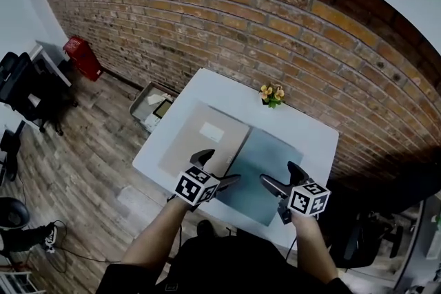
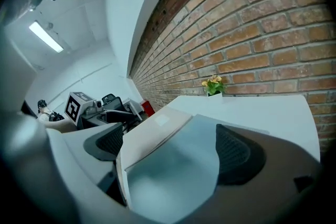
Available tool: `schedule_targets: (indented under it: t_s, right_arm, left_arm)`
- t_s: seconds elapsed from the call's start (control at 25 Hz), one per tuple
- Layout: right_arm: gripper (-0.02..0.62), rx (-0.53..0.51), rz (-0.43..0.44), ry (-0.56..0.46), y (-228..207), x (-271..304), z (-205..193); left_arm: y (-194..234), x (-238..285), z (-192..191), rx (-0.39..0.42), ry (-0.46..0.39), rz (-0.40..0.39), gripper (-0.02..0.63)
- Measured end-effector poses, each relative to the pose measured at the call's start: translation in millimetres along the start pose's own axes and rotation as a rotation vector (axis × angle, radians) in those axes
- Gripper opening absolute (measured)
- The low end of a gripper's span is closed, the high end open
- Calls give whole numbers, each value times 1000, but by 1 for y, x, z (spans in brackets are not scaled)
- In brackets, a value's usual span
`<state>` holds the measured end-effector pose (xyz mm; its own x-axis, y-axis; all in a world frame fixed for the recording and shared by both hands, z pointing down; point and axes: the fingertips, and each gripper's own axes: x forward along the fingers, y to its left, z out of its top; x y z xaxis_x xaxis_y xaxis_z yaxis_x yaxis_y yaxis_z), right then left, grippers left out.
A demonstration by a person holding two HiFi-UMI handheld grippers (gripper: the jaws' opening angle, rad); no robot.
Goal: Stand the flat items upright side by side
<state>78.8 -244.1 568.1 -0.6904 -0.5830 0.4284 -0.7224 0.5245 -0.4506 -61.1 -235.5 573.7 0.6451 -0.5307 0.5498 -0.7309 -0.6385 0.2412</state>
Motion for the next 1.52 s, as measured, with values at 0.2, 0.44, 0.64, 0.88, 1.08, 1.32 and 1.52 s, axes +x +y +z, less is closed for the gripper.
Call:
schedule_targets:
  t_s: [0.2,0.44,0.64,0.88,1.08,1.32,1.52]
  right_arm:
    - [565,54,-23,41,-33,6,-15]
    - [565,93,-60,91,-58,17,-28]
    - [565,121,-98,128,-74,26,-40]
    - [565,150,-145,166,-86,32,-60]
    - [561,127,-178,170,-89,34,-64]
    - [541,54,-232,200,-93,34,-70]
    - [531,59,-275,203,-102,21,-71]
  left_arm:
    - [1,37,-11,-30,68,-14,512]
    - [11,62,-29,-49,134,-22,512]
    - [13,77,-40,-50,174,-44,512]
    - [13,91,-57,-44,229,-73,512]
    - [14,94,-62,-17,252,-72,512]
    - [3,98,-66,42,288,-60,512]
    - [-14,103,-64,54,303,-99,512]
